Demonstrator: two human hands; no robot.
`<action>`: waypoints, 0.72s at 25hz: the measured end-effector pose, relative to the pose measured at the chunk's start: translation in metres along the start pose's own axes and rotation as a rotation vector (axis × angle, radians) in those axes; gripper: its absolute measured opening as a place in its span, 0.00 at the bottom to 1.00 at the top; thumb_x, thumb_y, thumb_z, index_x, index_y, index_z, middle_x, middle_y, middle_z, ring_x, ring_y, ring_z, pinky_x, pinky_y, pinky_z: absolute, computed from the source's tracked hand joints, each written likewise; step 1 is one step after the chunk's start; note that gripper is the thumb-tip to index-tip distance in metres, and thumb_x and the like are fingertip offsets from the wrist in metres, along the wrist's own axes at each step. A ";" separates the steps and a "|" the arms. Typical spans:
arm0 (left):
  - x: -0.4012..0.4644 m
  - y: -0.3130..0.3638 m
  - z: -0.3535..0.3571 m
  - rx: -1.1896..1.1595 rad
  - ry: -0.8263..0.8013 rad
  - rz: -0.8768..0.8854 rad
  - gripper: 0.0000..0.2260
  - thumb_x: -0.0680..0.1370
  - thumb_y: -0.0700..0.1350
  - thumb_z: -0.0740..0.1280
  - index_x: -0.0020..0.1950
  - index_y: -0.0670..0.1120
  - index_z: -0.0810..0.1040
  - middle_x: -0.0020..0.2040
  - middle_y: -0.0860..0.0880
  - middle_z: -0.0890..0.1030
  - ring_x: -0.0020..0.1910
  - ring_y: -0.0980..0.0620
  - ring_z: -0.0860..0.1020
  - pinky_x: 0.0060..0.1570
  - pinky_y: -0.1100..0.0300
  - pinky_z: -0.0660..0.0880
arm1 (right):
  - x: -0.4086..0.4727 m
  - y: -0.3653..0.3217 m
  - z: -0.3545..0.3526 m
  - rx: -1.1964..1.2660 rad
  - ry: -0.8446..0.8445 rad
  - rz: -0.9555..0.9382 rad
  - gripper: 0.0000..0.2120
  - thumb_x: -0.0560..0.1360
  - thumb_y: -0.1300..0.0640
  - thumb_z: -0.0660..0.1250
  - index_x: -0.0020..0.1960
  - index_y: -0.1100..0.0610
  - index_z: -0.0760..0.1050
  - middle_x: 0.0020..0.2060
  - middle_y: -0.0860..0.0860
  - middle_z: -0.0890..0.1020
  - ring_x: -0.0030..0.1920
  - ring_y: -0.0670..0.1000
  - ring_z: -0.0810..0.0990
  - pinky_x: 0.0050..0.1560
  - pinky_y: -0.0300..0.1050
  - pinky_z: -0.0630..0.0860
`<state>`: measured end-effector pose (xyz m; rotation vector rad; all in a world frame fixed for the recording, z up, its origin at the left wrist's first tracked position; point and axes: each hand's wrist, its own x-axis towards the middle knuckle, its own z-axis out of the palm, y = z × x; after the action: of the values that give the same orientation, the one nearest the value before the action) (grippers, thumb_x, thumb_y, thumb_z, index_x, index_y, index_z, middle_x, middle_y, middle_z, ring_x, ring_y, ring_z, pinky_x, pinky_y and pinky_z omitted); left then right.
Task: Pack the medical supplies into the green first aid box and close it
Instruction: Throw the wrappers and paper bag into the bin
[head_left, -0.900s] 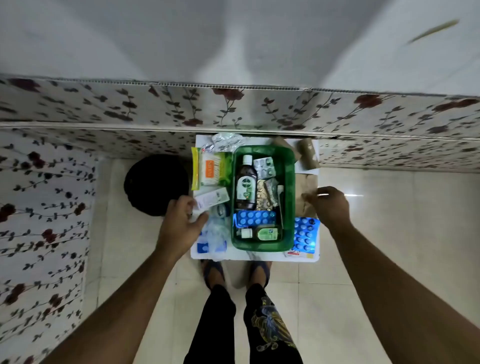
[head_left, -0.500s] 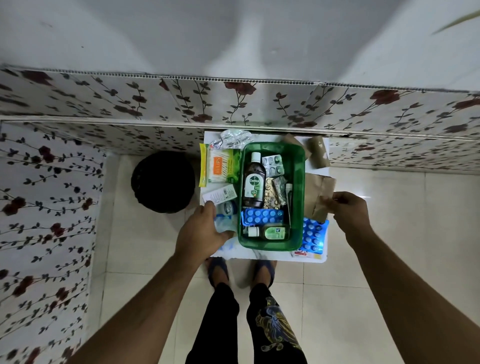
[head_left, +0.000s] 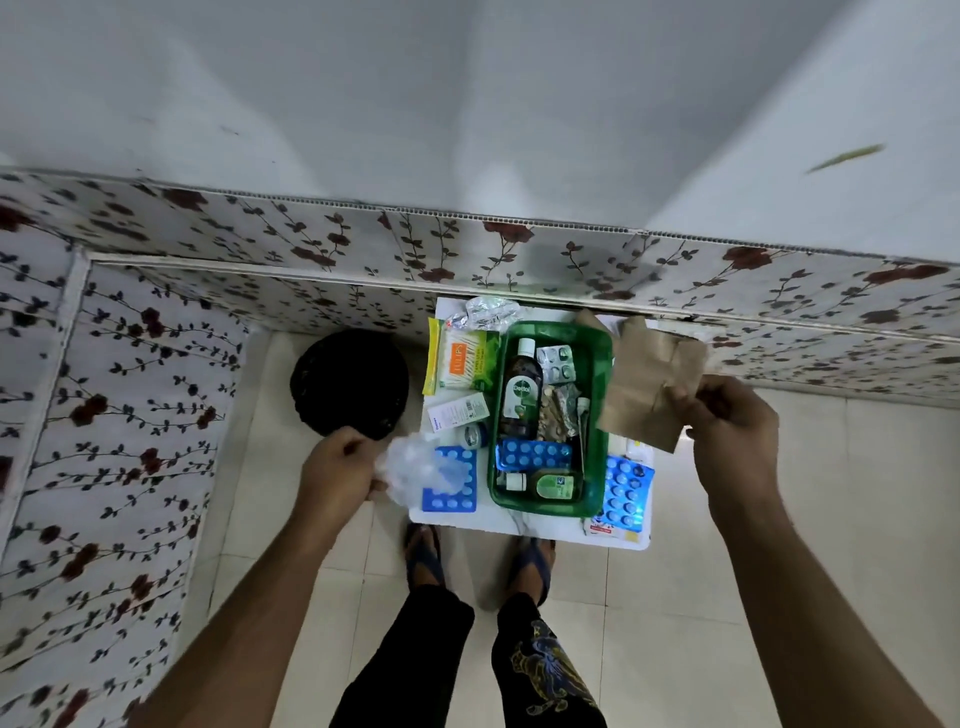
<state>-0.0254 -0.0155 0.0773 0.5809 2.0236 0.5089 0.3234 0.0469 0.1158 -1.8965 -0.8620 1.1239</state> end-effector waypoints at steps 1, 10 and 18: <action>0.003 0.003 -0.013 -0.122 -0.011 -0.060 0.06 0.77 0.38 0.62 0.41 0.38 0.75 0.35 0.41 0.81 0.30 0.46 0.77 0.28 0.60 0.74 | -0.006 -0.012 0.013 0.016 -0.037 -0.028 0.02 0.75 0.64 0.70 0.47 0.63 0.78 0.36 0.52 0.81 0.30 0.39 0.76 0.35 0.35 0.72; 0.062 -0.042 0.023 -0.053 -0.212 -0.151 0.23 0.65 0.63 0.73 0.50 0.51 0.72 0.42 0.48 0.81 0.34 0.46 0.82 0.29 0.60 0.75 | -0.022 -0.014 0.144 0.022 -0.095 -0.082 0.04 0.74 0.64 0.71 0.48 0.63 0.78 0.38 0.54 0.83 0.37 0.46 0.80 0.39 0.39 0.76; 0.090 -0.076 -0.023 -0.168 -0.012 -0.213 0.06 0.71 0.42 0.63 0.38 0.46 0.80 0.30 0.46 0.79 0.29 0.46 0.73 0.28 0.56 0.68 | -0.045 0.002 0.213 -0.146 -0.187 -0.041 0.03 0.74 0.58 0.72 0.43 0.55 0.78 0.38 0.52 0.84 0.38 0.52 0.83 0.41 0.51 0.80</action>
<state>-0.1007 -0.0265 -0.0156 0.2629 1.9798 0.5383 0.1133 0.0650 0.0618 -1.9025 -1.1087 1.2575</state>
